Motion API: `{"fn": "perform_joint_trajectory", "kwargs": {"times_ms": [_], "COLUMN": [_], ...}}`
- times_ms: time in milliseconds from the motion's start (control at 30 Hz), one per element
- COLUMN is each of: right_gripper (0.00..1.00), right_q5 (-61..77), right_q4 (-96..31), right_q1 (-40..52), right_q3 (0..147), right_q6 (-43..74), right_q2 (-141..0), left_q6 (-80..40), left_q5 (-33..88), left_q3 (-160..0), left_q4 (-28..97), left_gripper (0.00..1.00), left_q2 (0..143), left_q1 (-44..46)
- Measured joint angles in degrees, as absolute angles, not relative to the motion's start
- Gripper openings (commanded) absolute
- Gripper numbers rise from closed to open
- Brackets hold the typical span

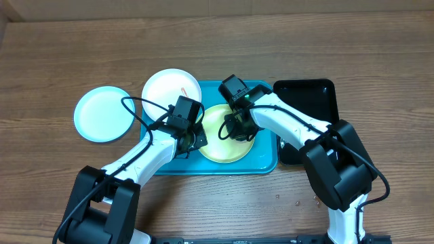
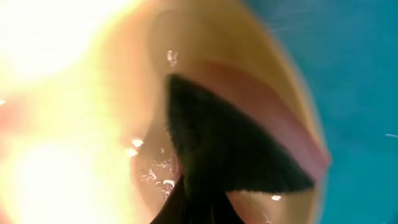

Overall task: Clean dirty plates on tray and stack at the side
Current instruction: 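Scrub the yellow plate with the sponge in the right gripper, then put the sponge back in the black tray, open and withdraw right gripper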

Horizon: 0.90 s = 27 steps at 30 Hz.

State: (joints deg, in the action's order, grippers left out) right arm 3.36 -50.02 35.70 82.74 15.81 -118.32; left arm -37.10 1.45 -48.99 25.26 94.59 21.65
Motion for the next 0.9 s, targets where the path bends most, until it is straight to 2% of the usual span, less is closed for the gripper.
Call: {"fn": "perform_joint_trajectory", "kwargs": {"times_ms": [200, 433, 667, 900], "right_gripper": [0.04, 0.04, 0.04, 0.04], "right_q5": [17.06, 23.88, 24.40, 14.39], "right_q4": [-48.66, -54.41, -61.95, -71.59], "right_q1": [35.75, 32.88, 23.83, 15.07], "right_q3": [82.39, 86.41, 88.23, 89.62], "right_q6": [11.22, 8.51, 6.90, 6.11], "right_q2": [-118.54, -118.41, -110.80, -105.01], "left_q6": [-37.10, -37.10, -37.10, -37.10], "left_q5": [1.48, 1.52, 1.56, 1.69], "left_q3": [-48.99, -48.99, -48.99, -48.99], "left_q4": [25.26, 25.21, 25.21, 25.21], "left_gripper": [0.04, 0.04, 0.04, 0.04], "left_q2": [94.59, 94.59, 94.59, 94.59], "left_q1": [21.67, 21.67, 21.67, 21.67]}}
